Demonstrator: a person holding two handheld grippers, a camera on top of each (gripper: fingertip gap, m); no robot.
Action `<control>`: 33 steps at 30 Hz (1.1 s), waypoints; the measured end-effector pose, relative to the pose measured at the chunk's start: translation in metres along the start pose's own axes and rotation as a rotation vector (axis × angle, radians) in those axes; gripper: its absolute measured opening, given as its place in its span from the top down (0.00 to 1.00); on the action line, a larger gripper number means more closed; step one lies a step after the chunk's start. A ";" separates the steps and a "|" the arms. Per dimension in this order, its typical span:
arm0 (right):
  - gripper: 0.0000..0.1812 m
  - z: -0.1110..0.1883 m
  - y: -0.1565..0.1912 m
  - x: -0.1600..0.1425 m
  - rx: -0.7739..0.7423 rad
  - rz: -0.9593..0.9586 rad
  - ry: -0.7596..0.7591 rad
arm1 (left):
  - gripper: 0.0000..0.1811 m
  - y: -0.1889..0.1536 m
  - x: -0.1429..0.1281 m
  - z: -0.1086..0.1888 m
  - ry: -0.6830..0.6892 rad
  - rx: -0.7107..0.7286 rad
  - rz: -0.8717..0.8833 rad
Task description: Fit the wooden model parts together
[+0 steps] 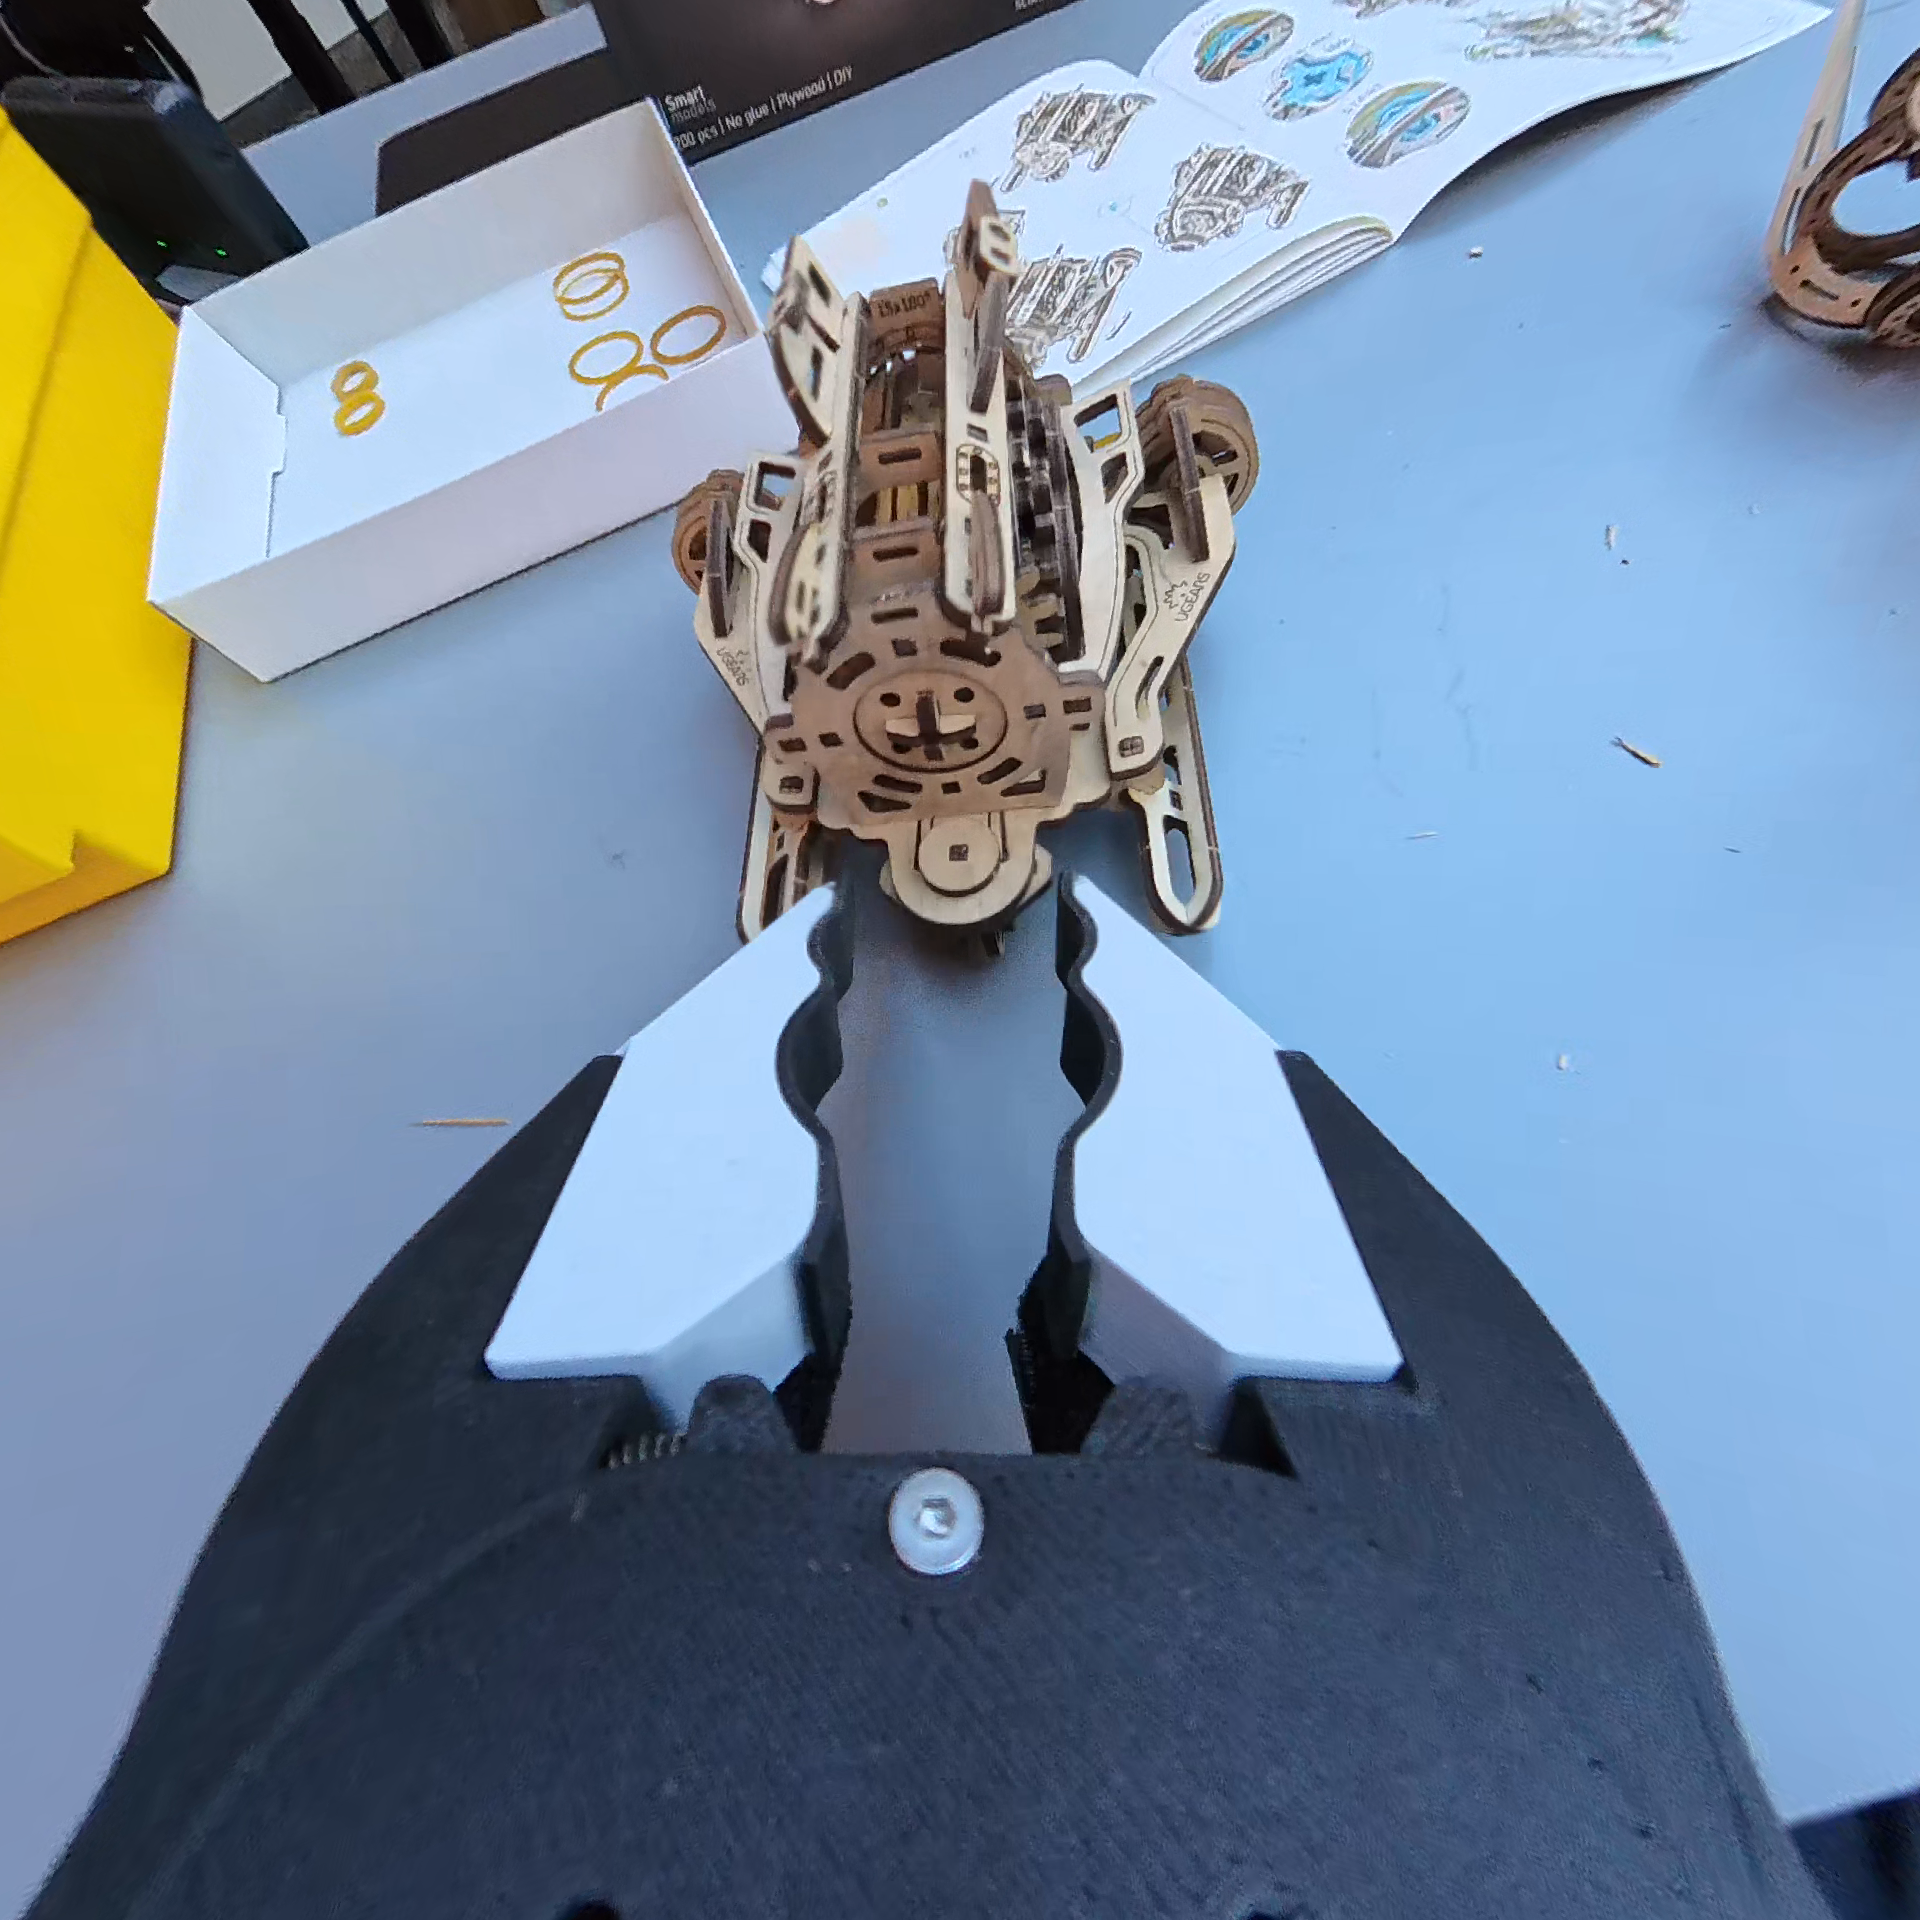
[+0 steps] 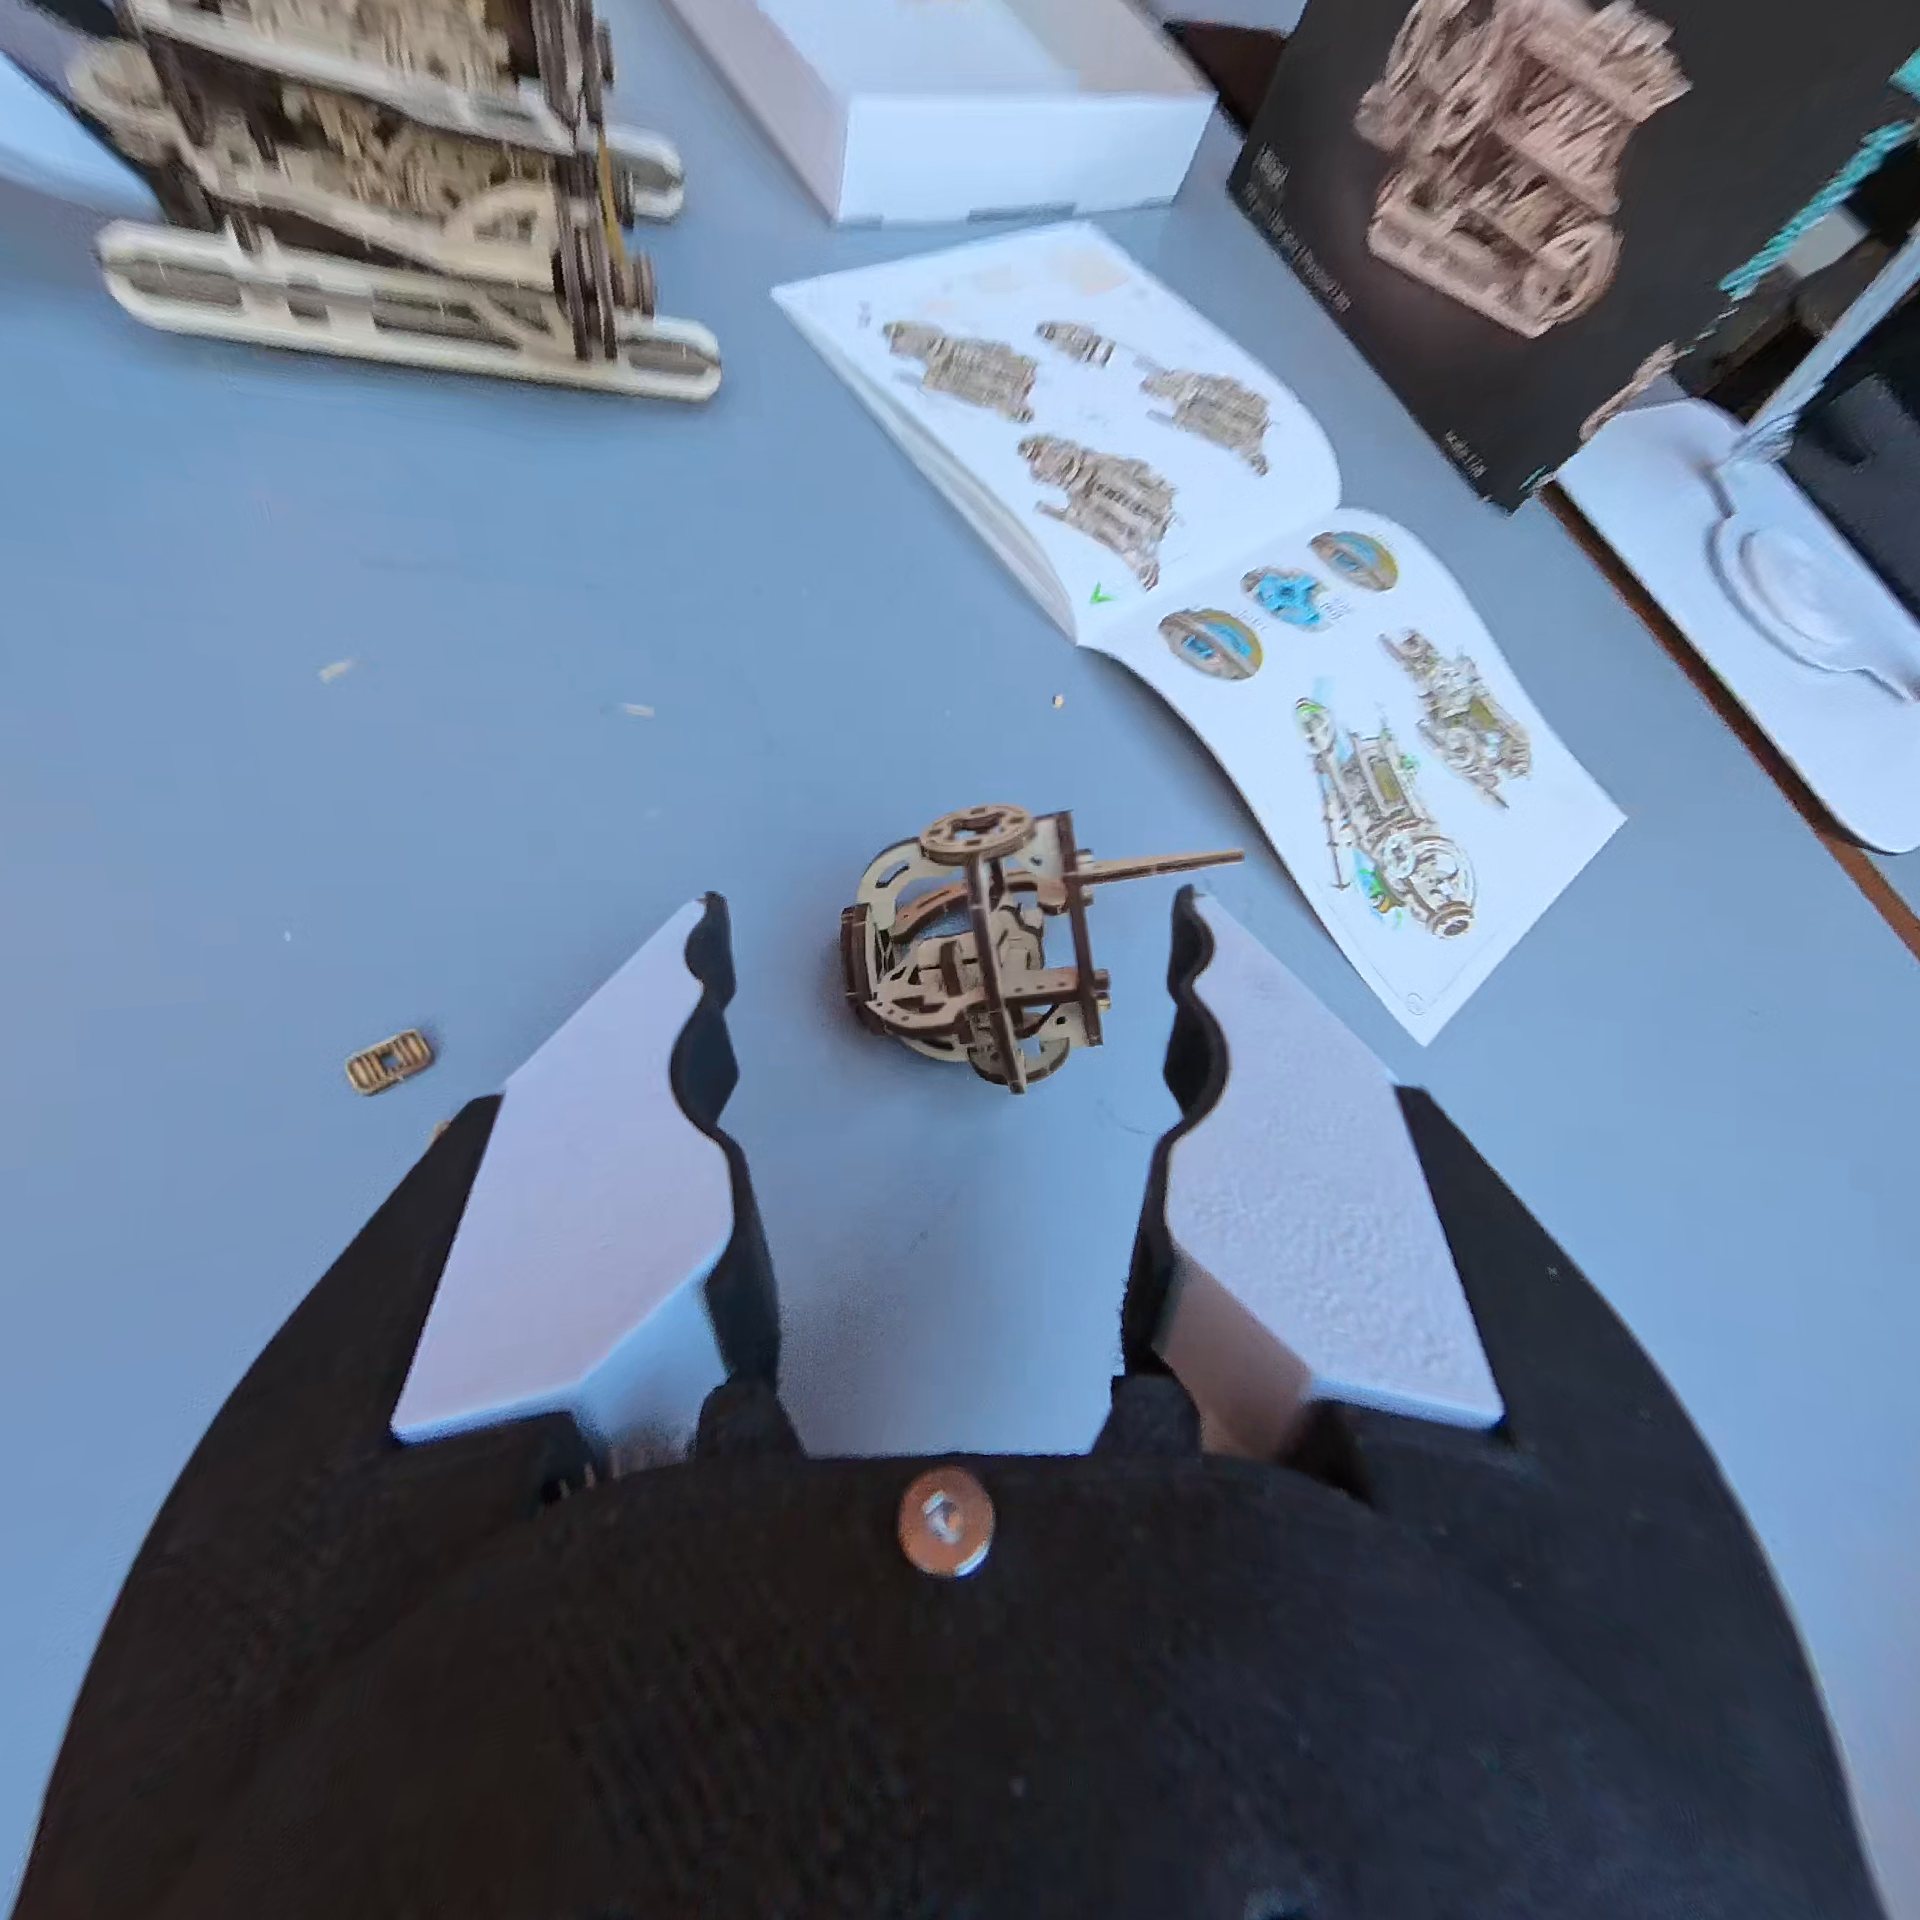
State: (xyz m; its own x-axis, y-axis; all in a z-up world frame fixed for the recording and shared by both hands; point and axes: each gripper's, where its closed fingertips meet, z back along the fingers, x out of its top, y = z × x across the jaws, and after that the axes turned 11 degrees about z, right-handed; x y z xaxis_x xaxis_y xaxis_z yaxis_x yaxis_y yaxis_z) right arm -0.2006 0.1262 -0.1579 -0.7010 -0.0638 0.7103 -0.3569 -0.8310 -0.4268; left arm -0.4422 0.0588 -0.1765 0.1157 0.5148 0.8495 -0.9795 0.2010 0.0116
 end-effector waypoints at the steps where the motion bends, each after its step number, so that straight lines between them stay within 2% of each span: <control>1: 0.56 -0.004 0.001 -0.004 0.005 0.020 0.041 | 0.80 0.001 -0.001 0.004 -0.009 -0.005 0.013; 8: 0.70 -0.005 0.001 -0.013 0.003 0.129 0.122 | 0.82 -0.004 -0.018 0.039 -0.059 -0.091 0.124; 11: 0.72 0.011 0.004 0.008 -0.034 0.115 -0.008 | 0.82 -0.011 -0.022 0.054 -0.073 -0.165 0.187; 14: 0.72 0.037 0.023 0.047 -0.044 0.088 -0.240 | 0.82 -0.031 -0.014 0.072 -0.117 -0.322 0.282; 19: 0.72 0.079 0.082 0.122 0.032 0.081 -0.675 | 0.77 -0.089 0.017 0.105 -0.173 -0.813 0.547; 22: 0.72 0.096 0.115 0.156 0.129 0.080 -0.839 | 0.75 -0.111 0.030 0.118 -0.169 -1.024 0.662; 27: 0.72 0.113 0.142 0.186 0.255 0.090 -0.989 | 0.79 -0.123 0.050 0.140 -0.199 -1.267 0.835; 30: 0.72 0.108 0.149 0.190 0.261 0.142 -0.984 | 0.80 -0.123 0.054 0.146 -0.209 -1.313 0.877; 33: 0.72 0.100 0.157 0.192 0.281 0.180 -0.970 | 0.81 -0.120 0.052 0.144 -0.216 -1.292 0.887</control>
State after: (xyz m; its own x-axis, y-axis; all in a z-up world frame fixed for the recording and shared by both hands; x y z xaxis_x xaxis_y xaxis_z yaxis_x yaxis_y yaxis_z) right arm -0.3297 -0.0718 -0.0332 0.1160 -0.5161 0.8486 -0.0506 -0.8564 -0.5139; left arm -0.3422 -0.0586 -0.0576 -0.5287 0.7490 0.3994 0.0874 0.5160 -0.8521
